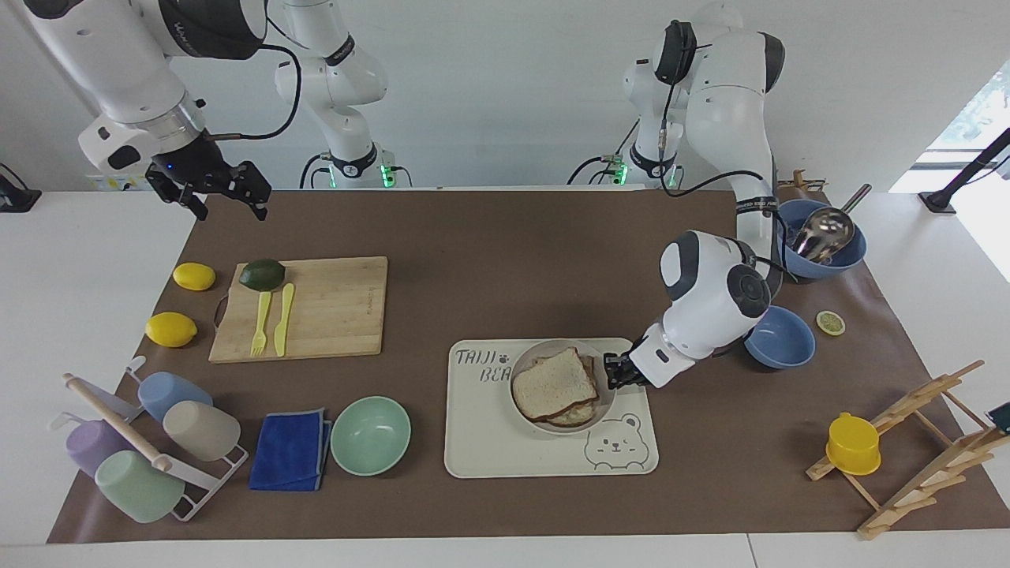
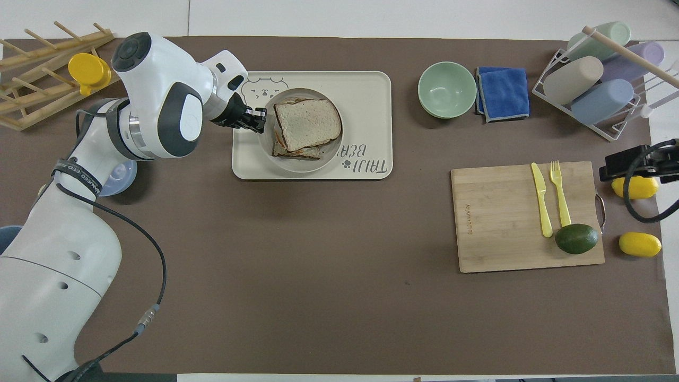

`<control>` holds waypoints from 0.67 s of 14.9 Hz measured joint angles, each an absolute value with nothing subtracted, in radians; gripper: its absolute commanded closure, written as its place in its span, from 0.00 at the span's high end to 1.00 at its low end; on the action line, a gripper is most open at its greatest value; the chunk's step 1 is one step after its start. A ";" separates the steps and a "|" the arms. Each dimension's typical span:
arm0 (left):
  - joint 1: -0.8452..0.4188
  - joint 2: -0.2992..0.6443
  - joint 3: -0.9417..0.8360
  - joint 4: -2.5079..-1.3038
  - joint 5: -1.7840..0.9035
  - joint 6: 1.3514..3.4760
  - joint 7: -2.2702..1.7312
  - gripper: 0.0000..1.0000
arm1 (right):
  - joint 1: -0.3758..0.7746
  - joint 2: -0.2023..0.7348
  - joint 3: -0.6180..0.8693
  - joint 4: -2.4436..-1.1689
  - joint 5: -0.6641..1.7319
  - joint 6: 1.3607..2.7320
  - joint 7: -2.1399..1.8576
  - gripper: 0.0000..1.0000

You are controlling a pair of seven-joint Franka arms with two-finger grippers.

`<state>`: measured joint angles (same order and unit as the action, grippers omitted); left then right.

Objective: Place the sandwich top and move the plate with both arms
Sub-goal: 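Lower the plate onto the tray and open the left gripper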

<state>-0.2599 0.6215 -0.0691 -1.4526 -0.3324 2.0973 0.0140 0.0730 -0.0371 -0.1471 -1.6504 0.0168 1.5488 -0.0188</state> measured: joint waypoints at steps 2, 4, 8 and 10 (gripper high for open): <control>-0.261 0.622 -0.069 -1.455 -0.332 2.107 0.015 0.00 | 0.073 -0.037 -0.147 -1.650 0.017 1.549 -0.019 1.00; -0.260 0.622 -0.069 -1.455 -0.332 2.114 0.016 0.29 | 0.073 -0.037 -0.147 -1.650 0.017 1.549 -0.019 1.00; -0.256 0.622 -0.068 -1.453 -0.332 2.124 0.016 1.00 | 0.073 -0.037 -0.147 -1.650 0.017 1.549 -0.019 1.00; -0.253 0.622 -0.065 -1.451 -0.332 2.121 0.016 1.00 | 0.073 -0.037 -0.147 -1.650 0.017 1.549 -0.019 1.00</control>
<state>-0.2526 0.6219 -0.0647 -1.4508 -0.3325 2.1206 0.0157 0.0730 -0.0371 -0.1472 -1.6504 0.0168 1.5488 -0.0188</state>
